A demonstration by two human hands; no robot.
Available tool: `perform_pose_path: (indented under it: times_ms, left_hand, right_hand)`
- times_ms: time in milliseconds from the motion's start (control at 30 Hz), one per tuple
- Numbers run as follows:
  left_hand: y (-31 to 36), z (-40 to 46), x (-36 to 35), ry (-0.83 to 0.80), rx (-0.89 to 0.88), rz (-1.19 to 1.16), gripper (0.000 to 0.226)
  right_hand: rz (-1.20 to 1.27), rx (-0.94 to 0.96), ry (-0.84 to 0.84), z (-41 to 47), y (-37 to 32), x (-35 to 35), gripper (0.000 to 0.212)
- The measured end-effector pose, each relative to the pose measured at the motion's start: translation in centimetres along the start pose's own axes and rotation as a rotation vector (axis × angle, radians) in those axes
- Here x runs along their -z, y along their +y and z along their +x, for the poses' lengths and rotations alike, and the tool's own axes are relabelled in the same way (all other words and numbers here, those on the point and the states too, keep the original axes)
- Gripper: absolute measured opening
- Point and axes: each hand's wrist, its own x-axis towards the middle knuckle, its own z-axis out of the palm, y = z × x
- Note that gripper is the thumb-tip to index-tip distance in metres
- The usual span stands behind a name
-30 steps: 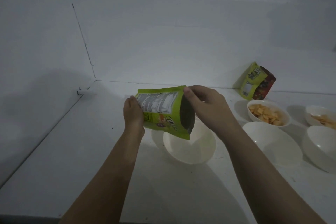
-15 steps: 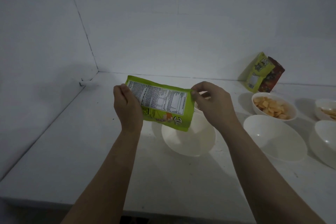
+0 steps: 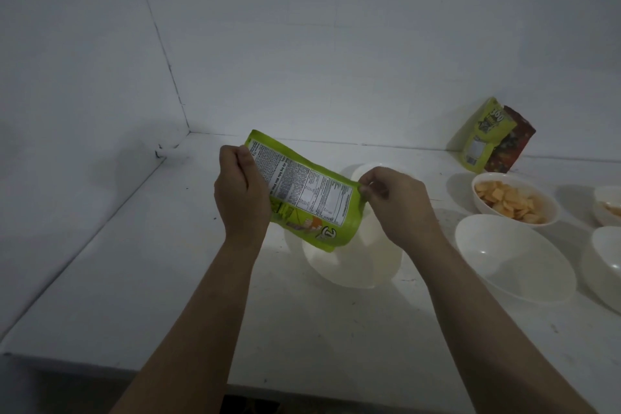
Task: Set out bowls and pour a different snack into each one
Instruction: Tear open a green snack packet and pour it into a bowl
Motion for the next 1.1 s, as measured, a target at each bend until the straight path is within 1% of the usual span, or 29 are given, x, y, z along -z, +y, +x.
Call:
perform_pose_path:
  times_ms: [133, 467, 567, 833, 867, 933, 967, 1000, 1067, 1100]
  left_hand:
    - [-0.1, 0.1, 0.4, -0.003, -0.015, -0.006, 0.025]
    - [-0.8, -0.3, 0.3, -0.044, -0.09, -0.006, 0.025]
    - [-0.8, -0.4, 0.3, -0.067, -0.118, -0.008, 0.024]
    - [-0.7, -0.5, 0.0, -0.093, -0.137, -0.003, 0.023]
    - [-0.7, -0.4, 0.0, -0.095, -0.138, -0.009, 0.023]
    - [-0.6, -0.4, 0.2, -0.088, -0.148, -0.009, 0.023]
    - [-0.5, -0.4, 0.2, -0.093, -0.156, -0.012, 0.024]
    - [-0.4, -0.5, 0.2, -0.107, -0.163, -0.018, 0.024]
    - [-0.2, -0.8, 0.2, -0.145, -0.178, -0.018, 0.024]
    - [0.0, -1.0, 0.1, -0.165, -0.187, -0.019, 0.023]
  right_hand:
    - [0.012, 0.026, 0.023, -0.1, 0.0, -0.5, 0.014]
    - [-0.022, 0.003, 0.046, -0.5, 0.9, -0.9, 0.016]
    - [-0.02, -0.005, 0.072, -0.8, 1.2, -0.9, 0.013]
    - [-0.053, -0.023, 0.047, -1.2, 1.2, -0.6, 0.014]
    - [-0.049, -0.017, 0.026, -1.1, 1.2, -0.5, 0.014]
    - [-0.067, 0.003, -0.105, -0.9, 1.0, -0.4, 0.008]
    - [-0.089, 0.023, -0.179, -0.9, 0.6, -0.4, 0.013]
    - [-0.093, 0.052, -0.23, -0.8, 0.1, -0.4, 0.024]
    - [0.029, 0.078, -0.257, -0.6, -1.7, -0.7, 0.036]
    - [0.12, 0.078, -0.25, -0.5, -2.6, -1.0, 0.036]
